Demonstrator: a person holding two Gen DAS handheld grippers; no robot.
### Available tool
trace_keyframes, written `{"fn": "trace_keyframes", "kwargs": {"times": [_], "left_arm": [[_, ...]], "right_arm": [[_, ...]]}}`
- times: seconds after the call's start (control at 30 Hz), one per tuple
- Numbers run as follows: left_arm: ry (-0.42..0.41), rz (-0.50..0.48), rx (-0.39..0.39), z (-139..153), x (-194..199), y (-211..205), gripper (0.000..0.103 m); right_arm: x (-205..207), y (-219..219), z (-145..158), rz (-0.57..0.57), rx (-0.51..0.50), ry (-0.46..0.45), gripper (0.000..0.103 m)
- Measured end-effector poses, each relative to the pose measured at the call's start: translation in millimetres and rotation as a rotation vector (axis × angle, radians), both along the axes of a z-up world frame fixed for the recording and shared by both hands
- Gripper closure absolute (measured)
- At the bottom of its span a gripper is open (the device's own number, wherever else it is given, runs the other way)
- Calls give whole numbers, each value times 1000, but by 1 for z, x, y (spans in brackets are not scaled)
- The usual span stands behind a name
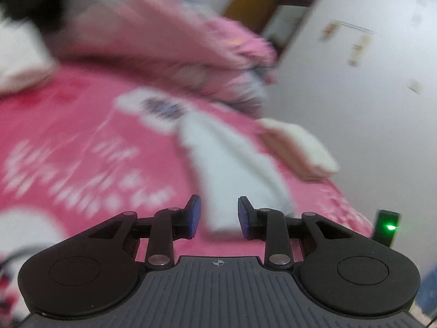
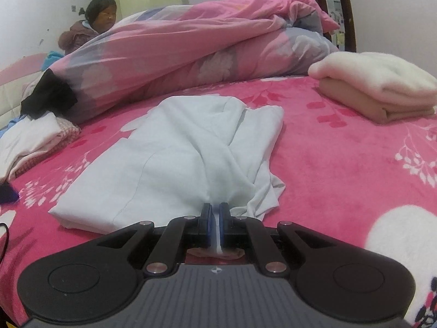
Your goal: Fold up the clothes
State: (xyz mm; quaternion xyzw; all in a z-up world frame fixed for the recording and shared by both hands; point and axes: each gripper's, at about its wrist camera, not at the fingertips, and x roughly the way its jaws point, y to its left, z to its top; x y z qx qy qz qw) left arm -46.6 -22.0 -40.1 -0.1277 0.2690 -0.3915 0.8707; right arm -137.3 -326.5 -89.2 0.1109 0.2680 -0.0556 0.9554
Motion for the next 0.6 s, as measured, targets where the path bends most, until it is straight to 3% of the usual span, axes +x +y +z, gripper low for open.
{"fn": "trace_keyframes", "kwargs": {"times": [0.13,0.27,0.3,0.43,0.6], "left_arm": [[-47,-120,80,-8,14,-49,74],[43,-124,178,-36,32,-66,76],[52,-126,179,-40,34,-65,79],[108,-144,140,-46,44,-55,79],[147,-150,109,-50,49,-47,80]], "right_arm": [[1,0,9,9,4,18,97],[3,-21,39,45,121,-1,96],[9,-30,46,43,149,-15,94],[34,-66,71,33,259,-62,66],[103,-98,57,-1,372,35,66]]}}
